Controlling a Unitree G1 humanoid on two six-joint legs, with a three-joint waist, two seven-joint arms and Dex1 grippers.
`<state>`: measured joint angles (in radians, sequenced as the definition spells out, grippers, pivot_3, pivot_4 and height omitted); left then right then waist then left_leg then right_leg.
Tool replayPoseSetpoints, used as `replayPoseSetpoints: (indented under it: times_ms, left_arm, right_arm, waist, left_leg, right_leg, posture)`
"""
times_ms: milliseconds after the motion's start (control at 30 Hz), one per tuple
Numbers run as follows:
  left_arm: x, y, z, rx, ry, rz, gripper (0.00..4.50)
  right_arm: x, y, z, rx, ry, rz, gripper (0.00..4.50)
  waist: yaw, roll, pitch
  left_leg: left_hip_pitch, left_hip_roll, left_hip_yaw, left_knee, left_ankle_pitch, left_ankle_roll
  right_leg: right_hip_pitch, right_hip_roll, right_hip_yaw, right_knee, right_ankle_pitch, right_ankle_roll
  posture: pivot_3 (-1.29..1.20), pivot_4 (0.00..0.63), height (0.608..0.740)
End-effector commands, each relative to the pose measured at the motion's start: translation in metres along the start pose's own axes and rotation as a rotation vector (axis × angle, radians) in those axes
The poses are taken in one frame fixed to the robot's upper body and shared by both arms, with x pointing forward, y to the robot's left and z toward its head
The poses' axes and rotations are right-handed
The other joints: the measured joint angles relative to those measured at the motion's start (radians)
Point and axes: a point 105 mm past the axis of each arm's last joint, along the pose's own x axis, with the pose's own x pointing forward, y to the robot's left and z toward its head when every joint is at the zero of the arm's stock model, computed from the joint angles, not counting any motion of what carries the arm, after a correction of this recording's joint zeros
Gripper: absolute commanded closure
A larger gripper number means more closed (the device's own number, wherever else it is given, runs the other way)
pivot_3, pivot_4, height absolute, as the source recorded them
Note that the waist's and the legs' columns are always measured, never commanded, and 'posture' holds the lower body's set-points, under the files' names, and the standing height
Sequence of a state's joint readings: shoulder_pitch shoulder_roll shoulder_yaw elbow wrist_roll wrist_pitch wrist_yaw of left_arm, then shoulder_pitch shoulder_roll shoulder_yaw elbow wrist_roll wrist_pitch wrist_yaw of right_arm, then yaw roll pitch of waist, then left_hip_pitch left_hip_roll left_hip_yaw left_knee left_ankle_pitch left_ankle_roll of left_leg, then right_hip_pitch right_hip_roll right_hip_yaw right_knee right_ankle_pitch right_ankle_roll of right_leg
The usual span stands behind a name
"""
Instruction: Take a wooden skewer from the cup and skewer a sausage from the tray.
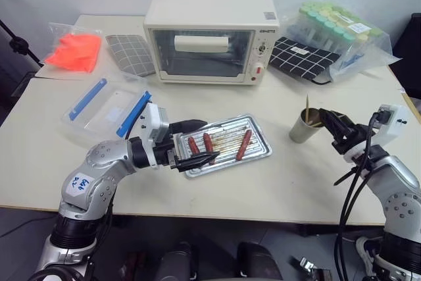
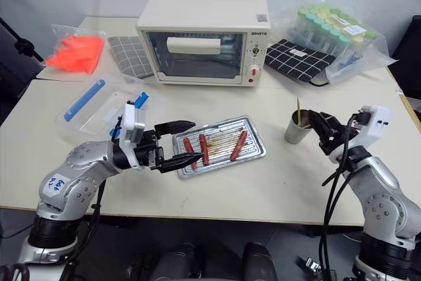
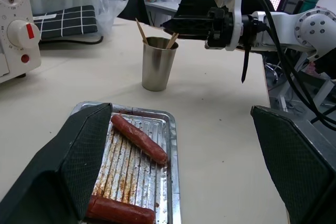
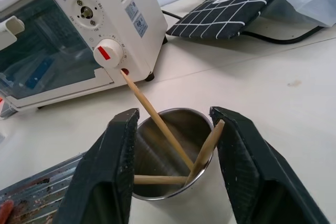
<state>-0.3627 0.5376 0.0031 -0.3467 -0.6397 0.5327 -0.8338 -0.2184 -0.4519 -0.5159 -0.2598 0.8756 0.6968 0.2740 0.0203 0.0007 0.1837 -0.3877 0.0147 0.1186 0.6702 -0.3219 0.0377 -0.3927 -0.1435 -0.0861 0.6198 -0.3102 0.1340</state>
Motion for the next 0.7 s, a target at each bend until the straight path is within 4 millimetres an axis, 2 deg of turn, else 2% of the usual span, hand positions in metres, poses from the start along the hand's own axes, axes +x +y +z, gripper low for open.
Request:
replayPoseSetpoints:
  times_ms: [33,133,433,567,700]
  left_arm:
    - [0.002,-0.001,0.01,0.053,-0.024,-0.015,0.0]
    - [0.004,0.001,0.011,0.059,-0.029,-0.018,0.0]
    - [0.008,0.001,0.011,0.07,-0.039,-0.031,0.0]
    - [0.01,0.0,0.01,0.081,-0.041,-0.043,0.0]
    - [0.011,-0.002,0.011,0.1,-0.046,-0.066,0.0]
  right_arm:
    - [0.0,0.002,0.011,-0.008,-0.053,0.011,3.44]
    - [0.001,0.003,0.014,-0.017,-0.063,0.014,4.47]
    - [0.003,0.01,0.032,-0.053,-0.094,0.034,4.47]
    - [0.003,0.02,0.05,-0.118,-0.092,0.055,4.47]
    - [-0.006,0.034,0.077,-0.245,-0.05,0.101,4.47]
  waist:
    - [0.0,0.0,0.0]
    - [0.0,0.0,0.0]
    - [-0.001,0.0,0.0]
    - [0.0,0.0,0.0]
    - [0.001,0.0,0.0]
  left_leg:
    - [0.0,0.0,0.0,0.0,0.0,0.0]
    - [0.0,0.0,0.0,0.0,0.0,0.0]
    - [0.0,0.0,0.0,0.0,0.0,0.0]
    - [0.0,0.0,0.0,0.0,0.0,0.0]
    - [-0.001,0.0,0.0,0.0,0.0,0.0]
  right_leg:
    - [0.0,0.0,0.0,0.0,0.0,0.0]
    - [0.0,0.0,0.0,0.0,0.0,0.0]
    - [0.0,0.0,0.0,0.0,0.0,0.0]
    - [0.0,0.0,0.0,0.0,0.0,0.0]
    - [0.0,0.0,0.0,0.0,0.0,0.0]
  posture:
    - [0.0,0.15,0.74]
    - [0.0,0.15,0.74]
    - [0.0,0.15,0.74]
    - [0.0,0.15,0.74]
    - [0.0,0.15,0.74]
